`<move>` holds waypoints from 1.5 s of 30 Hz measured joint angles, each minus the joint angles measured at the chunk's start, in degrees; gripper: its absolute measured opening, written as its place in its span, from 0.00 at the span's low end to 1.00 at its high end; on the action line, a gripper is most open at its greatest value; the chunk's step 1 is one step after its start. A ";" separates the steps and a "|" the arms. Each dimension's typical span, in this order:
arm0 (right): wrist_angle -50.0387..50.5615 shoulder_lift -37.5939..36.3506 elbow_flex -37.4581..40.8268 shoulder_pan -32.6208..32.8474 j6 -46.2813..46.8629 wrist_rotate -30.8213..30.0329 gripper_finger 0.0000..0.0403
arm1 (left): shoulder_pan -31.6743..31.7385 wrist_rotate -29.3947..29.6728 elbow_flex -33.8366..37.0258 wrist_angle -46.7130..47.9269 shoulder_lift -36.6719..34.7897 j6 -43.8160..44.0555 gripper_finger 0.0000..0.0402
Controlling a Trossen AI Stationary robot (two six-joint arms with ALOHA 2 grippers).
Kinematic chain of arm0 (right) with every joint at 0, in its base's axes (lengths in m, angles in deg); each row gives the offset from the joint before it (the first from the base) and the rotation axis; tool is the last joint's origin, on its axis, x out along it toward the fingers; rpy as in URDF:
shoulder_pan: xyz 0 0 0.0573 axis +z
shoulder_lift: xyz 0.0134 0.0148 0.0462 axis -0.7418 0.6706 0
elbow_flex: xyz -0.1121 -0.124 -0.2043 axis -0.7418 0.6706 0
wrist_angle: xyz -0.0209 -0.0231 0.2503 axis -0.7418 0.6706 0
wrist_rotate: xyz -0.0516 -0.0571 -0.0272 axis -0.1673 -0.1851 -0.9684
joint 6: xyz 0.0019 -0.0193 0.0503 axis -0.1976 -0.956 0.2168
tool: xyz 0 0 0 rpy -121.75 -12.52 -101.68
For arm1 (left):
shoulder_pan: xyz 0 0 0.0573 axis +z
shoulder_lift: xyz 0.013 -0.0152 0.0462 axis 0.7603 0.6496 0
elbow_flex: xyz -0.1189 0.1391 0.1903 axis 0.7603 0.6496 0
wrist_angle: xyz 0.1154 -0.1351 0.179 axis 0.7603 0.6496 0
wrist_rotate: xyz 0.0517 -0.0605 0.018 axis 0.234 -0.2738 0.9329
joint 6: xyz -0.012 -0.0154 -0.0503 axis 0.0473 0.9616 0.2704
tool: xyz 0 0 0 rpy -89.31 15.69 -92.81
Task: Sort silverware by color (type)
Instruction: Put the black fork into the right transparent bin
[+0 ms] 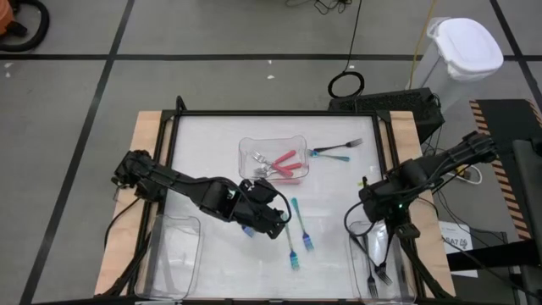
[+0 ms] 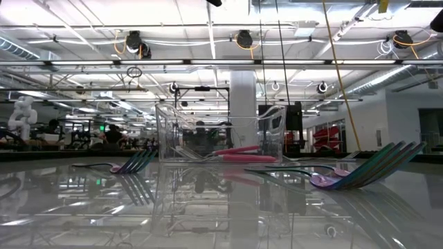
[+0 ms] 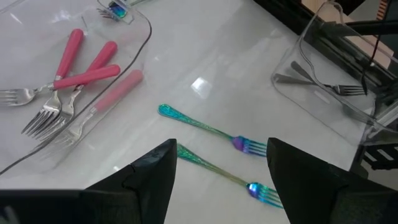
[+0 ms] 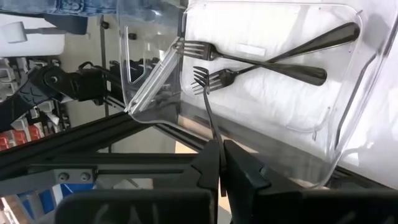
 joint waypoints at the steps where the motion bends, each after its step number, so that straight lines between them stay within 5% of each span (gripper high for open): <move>1: -0.49 0.16 0.34 0.09 0.00 0.04 0.02 | 0.00 0.04 0.00 0.02 0.00 -0.01 0.62; 23: -11.43 1.17 6.82 4.72 -6.19 -0.04 0.05 | 0.00 0.21 0.00 -0.01 0.00 -0.02 0.62; 45: -12.02 1.17 6.94 5.13 -4.23 -0.47 0.07 | 0.00 0.25 0.00 0.04 0.00 -0.15 0.62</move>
